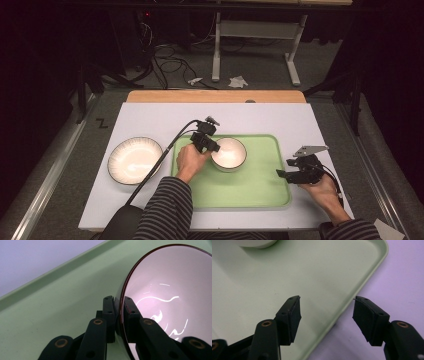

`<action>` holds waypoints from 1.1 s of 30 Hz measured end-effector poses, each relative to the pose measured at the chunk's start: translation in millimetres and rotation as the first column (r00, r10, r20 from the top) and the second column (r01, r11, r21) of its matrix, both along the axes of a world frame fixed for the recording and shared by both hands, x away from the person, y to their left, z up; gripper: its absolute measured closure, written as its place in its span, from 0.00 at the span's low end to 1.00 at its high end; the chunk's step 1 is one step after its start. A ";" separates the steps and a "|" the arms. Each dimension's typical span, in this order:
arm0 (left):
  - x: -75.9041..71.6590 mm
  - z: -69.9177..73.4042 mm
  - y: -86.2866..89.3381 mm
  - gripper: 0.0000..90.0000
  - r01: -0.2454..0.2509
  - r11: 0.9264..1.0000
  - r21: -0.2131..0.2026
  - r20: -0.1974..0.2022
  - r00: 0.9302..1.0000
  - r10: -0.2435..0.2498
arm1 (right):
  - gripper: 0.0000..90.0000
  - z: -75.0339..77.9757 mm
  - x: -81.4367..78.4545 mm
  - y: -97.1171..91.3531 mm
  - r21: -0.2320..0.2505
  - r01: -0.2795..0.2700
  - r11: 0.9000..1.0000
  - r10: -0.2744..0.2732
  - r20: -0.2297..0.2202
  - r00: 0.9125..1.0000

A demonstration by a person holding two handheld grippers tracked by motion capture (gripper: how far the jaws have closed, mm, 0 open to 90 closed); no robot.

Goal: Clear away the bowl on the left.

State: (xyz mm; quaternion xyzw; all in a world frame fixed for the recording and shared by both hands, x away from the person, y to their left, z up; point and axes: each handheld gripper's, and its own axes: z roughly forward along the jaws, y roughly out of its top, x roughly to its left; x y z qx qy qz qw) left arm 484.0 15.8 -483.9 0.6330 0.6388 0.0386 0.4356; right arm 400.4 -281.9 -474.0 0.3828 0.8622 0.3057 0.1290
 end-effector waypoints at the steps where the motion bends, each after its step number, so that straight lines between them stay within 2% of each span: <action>1: 0.2 0.1 0.6 0.92 0.005 1.000 -0.003 -0.002 1.000 -0.005 | 0.45 0.2 0.1 -0.1 -0.004 -0.006 1.000 0.006 -0.001 1.000; 4: 0.8 0.2 1.0 0.91 0.006 1.000 -0.011 -0.001 1.000 -0.006 | 0.45 0.1 -0.1 0.2 0.000 -0.002 1.000 0.002 -0.004 1.000; 7: -0.7 2.6 2.2 0.90 0.019 1.000 -0.021 0.022 1.000 -0.018 | 0.45 -0.5 1.0 -0.6 -0.006 -0.010 1.000 0.010 0.000 1.000; 9: -1.9 7.1 3.2 0.83 0.021 0.999 -0.042 0.035 0.999 -0.020 | 0.45 -0.5 1.1 -0.3 -0.007 -0.012 1.000 0.012 0.001 1.000; 12: -3.1 10.9 3.7 0.75 0.020 0.999 -0.048 0.050 0.999 -0.017 | 0.45 0.0 0.5 -0.2 -0.001 -0.007 1.000 0.007 -0.005 1.000; 14: -3.8 15.7 5.9 0.68 0.014 0.998 -0.053 0.074 0.997 -0.010 | 0.45 -0.4 0.9 -0.6 -0.003 -0.009 1.000 0.009 0.002 1.000; 19: -6.2 22.0 8.4 0.60 0.013 0.998 -0.062 0.102 0.995 -0.007 | 0.45 0.3 0.1 -0.1 -0.001 -0.003 1.000 0.003 0.000 1.000; 23: -6.8 29.8 13.3 0.56 0.003 0.997 -0.079 0.114 0.993 0.006 | 0.45 -0.2 0.7 -0.7 0.003 -0.003 1.000 0.003 -0.001 1.000; 33: -11.6 38.7 20.4 0.54 0.014 0.997 -0.075 0.136 0.991 -0.004 | 0.45 0.4 0.7 -1.8 0.009 -0.001 1.000 0.001 0.003 1.000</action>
